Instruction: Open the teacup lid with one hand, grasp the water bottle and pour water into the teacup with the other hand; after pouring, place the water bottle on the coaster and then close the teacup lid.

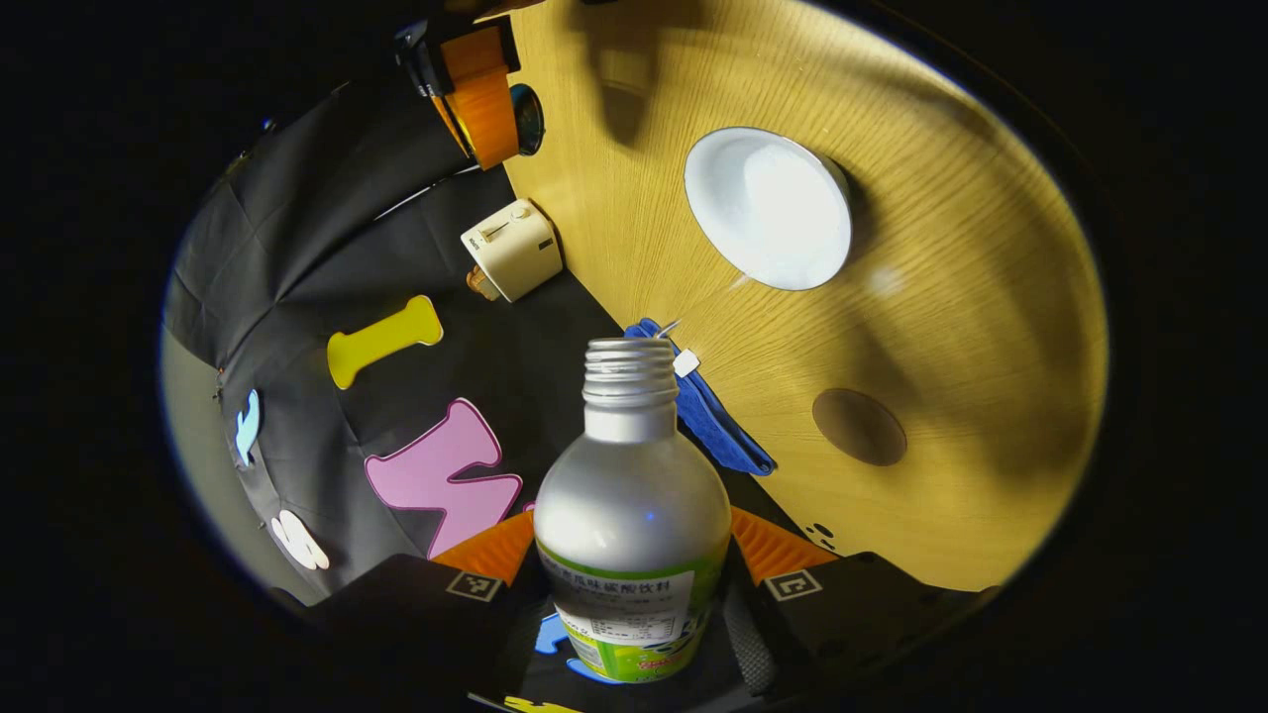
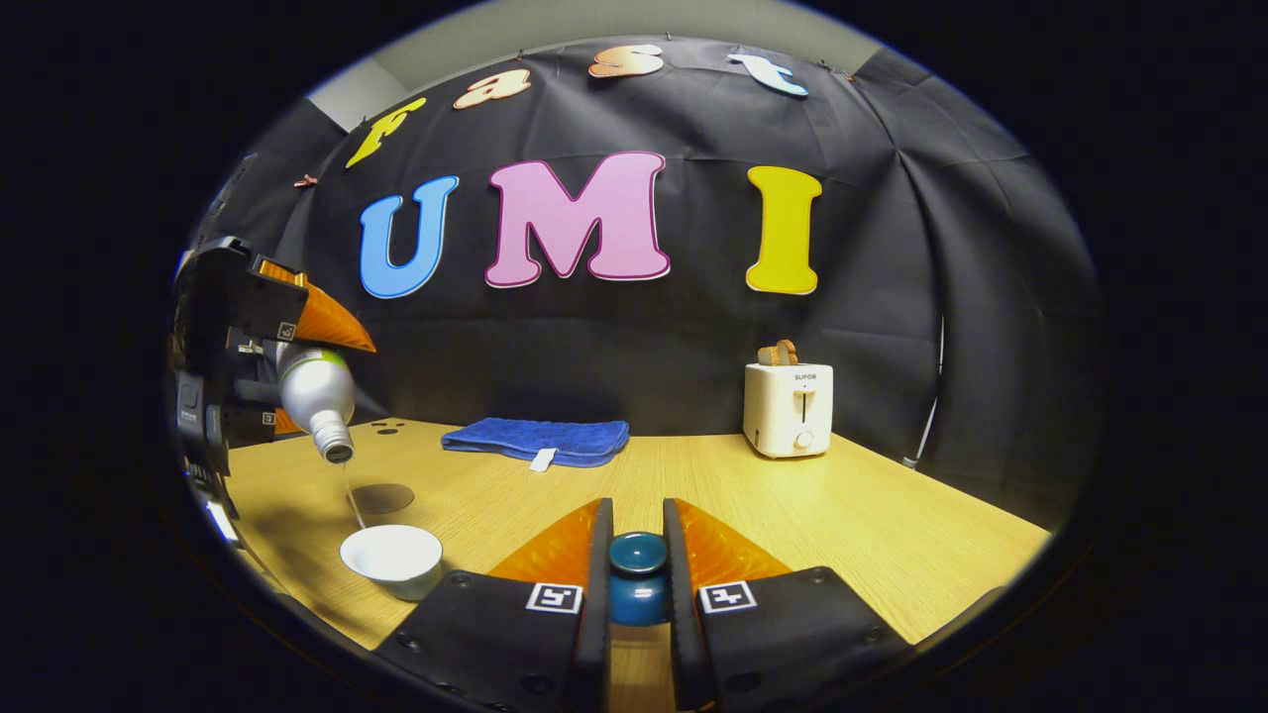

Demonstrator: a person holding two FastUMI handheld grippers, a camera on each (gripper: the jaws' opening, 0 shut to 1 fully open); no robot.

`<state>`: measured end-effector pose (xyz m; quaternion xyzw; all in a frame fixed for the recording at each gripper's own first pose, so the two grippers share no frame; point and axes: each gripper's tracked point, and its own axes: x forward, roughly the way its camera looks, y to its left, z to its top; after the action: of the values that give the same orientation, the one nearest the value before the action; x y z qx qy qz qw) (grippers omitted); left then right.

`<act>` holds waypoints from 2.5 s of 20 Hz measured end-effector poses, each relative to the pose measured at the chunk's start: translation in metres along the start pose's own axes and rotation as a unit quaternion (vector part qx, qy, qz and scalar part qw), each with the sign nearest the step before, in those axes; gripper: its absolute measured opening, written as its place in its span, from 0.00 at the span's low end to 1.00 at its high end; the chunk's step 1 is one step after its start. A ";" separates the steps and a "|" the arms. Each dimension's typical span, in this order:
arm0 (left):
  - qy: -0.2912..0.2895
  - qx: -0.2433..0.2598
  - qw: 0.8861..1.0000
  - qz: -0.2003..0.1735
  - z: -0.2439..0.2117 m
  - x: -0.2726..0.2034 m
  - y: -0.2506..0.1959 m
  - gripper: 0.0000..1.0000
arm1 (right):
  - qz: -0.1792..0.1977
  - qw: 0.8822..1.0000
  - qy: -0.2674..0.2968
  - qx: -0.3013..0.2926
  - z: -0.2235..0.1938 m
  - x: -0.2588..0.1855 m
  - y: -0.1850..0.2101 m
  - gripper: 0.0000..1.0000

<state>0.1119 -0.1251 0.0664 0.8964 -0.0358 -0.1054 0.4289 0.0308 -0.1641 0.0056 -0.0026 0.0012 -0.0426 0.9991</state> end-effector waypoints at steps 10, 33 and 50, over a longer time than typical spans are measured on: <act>-0.006 0.005 1.000 0.005 0.005 0.000 0.002 0.80 | 0.000 1.000 0.000 0.000 0.000 0.000 0.000 0.28; -0.033 -0.105 0.993 0.039 0.014 0.006 -0.003 0.80 | -0.011 1.000 0.000 -0.001 0.000 0.000 -0.005 0.28; -0.007 -0.861 0.494 0.125 -0.072 -0.019 -0.102 0.80 | -0.018 1.000 0.000 -0.001 0.001 -0.001 -0.007 0.28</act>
<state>0.1062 -0.0031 0.0341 0.0682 -0.0418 -0.0358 0.9962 0.0292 -0.1712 0.0062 -0.0038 0.0013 -0.0602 0.9982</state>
